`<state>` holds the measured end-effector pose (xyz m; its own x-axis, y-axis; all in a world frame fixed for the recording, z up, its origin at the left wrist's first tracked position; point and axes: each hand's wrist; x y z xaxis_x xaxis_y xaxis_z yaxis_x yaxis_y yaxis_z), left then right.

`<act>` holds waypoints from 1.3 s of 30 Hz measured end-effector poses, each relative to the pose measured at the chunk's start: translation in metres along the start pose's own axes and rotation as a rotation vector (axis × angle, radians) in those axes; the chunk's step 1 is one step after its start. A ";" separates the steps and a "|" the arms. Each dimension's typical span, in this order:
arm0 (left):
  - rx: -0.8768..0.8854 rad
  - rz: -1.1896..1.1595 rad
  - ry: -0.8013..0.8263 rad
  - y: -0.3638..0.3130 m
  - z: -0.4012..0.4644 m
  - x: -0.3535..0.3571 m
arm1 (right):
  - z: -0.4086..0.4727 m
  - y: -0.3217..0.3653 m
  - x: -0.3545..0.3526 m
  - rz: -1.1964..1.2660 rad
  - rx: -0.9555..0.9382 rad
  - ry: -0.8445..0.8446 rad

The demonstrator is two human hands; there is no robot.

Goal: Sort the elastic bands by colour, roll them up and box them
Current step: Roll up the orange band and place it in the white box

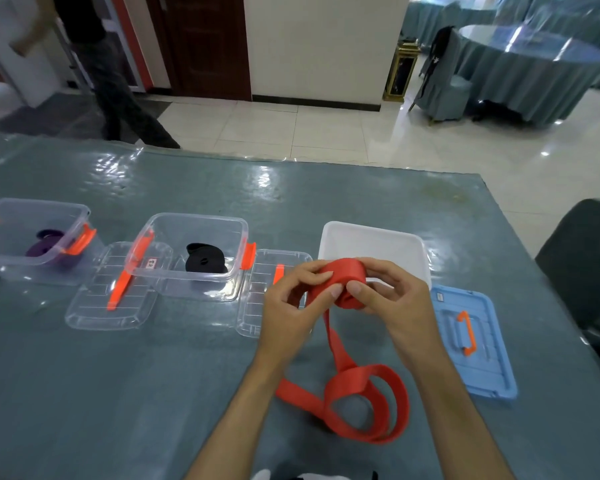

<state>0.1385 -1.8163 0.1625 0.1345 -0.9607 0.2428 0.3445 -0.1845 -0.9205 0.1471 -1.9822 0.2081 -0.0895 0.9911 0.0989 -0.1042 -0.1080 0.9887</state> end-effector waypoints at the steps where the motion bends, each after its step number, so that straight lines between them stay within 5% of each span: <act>1: 0.001 0.002 0.032 0.001 0.001 -0.002 | 0.000 -0.001 0.000 0.006 0.000 -0.020; 8: -0.056 0.019 0.142 0.001 0.006 -0.010 | 0.004 -0.006 -0.012 -0.027 0.027 0.036; 14: -0.047 -0.017 -0.001 0.003 -0.001 -0.004 | 0.005 -0.003 -0.023 -0.031 0.028 0.137; 22: -0.089 0.023 0.136 0.001 0.003 -0.008 | 0.001 -0.016 -0.015 0.089 0.020 0.058; 30: -0.094 -0.018 -0.019 0.003 0.002 0.000 | 0.005 -0.011 -0.012 0.015 -0.011 -0.032; 39: -0.121 0.035 0.133 0.000 0.011 -0.017 | 0.006 -0.019 -0.010 -0.009 0.035 -0.006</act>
<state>0.1467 -1.7973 0.1620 0.0174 -0.9845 0.1745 0.2266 -0.1661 -0.9597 0.1557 -1.9900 0.1889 -0.0830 0.9924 0.0909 -0.0699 -0.0968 0.9928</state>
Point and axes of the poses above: each hand's wrist, its own z-axis towards the middle knuckle, its own x-axis out of the palm, y = z × x, and after that the axes turned 1 degree about -y, right-handed
